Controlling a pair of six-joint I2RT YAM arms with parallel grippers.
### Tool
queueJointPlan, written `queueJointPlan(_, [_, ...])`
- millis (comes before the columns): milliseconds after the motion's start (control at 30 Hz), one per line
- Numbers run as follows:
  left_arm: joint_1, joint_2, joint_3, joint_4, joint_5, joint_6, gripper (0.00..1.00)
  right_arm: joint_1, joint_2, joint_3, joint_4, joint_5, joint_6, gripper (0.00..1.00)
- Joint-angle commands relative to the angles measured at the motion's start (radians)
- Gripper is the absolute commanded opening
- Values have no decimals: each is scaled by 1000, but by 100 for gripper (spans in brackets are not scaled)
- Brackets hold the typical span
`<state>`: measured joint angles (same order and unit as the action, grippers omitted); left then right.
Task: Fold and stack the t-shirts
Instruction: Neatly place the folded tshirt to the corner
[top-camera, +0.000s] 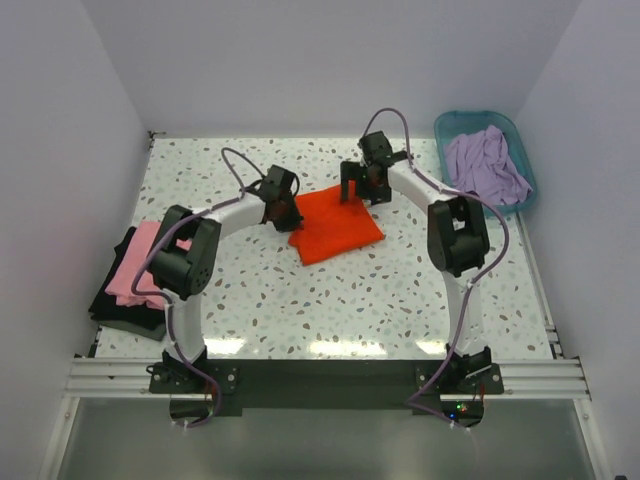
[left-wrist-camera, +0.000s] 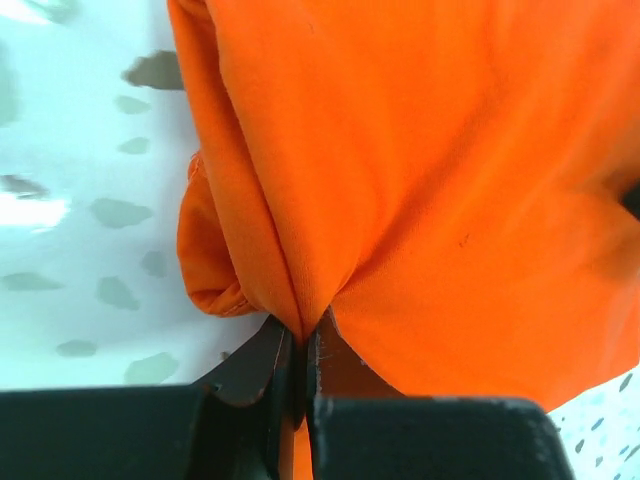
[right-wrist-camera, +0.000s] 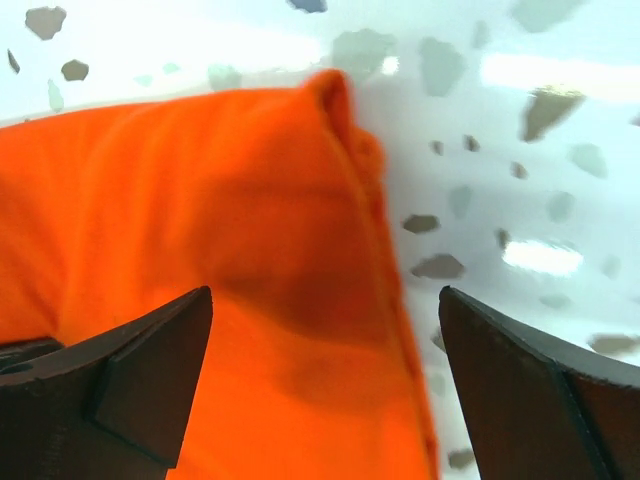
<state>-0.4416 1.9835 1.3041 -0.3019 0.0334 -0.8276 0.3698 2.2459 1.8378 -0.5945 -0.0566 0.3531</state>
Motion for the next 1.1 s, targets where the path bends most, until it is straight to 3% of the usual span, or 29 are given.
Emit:
queueJointPlan(0, [32,-75,92,-182,-128,-36,0,-22,-155,84,-91,101,36,99])
queueJointPlan(200, [147,-147,152,-330,-185,-99,0,-26,-319,2,-85,127,53,99])
queueJointPlan(600, [331,-49,546,-793,-401,-208,0,26,-448,-196,-36,77,72,99])
queueJointPlan(1067, [535,-161,564,-822,-339,-228,0,96,-457,-226,-36,83,72,99])
